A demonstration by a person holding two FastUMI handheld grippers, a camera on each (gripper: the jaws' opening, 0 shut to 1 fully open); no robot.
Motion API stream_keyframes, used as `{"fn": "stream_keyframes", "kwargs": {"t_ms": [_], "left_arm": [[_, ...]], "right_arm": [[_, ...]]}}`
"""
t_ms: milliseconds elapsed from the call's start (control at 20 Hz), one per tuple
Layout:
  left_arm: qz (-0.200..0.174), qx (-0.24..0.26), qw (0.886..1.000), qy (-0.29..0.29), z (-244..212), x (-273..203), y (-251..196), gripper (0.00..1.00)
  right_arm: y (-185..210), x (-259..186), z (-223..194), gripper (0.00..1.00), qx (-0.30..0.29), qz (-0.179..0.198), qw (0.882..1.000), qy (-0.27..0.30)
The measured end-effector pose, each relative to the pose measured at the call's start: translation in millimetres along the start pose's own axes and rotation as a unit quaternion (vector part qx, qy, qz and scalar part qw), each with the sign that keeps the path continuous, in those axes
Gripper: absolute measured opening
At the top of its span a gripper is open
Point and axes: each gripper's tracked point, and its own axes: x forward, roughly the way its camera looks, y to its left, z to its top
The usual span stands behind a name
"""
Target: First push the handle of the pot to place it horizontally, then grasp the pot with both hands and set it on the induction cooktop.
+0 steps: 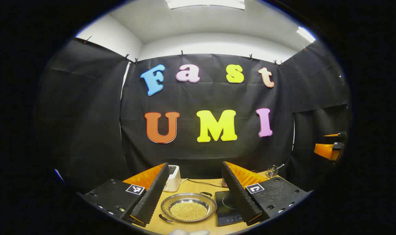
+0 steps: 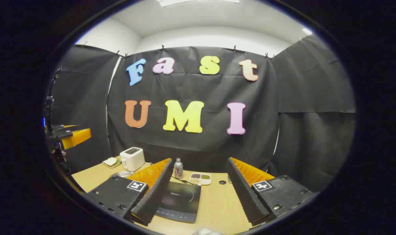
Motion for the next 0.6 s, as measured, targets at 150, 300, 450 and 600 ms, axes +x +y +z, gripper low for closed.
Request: {"fn": "stream_keyframes", "kwargs": {"t_ms": [150,300,450,600], "left_arm": [[-0.004,0.001,1.0,0.005,-1.7,-0.1,-0.6,0.96],[-0.009,0.004,1.0,0.012,-5.1,1.9,-0.5,0.96],[-0.01,0.003,1.0,0.015,-6.6,3.9,1.4,0.96],[-0.008,0.006,1.0,0.02,-10.5,6.6,6.3,0.96]], "right_arm": [[-8.5,1.3,5.8,1.0,0.009,-0.02,1.0,-0.014],[-7.4,4.2,3.7,1.0,0.013,-0.023,1.0,-0.014],[-6.4,6.8,1.3,1.0,0.014,-0.025,1.0,-0.012],[-3.5,8.8,-0.6,1.0,0.013,-0.022,1.0,-0.009]]}}
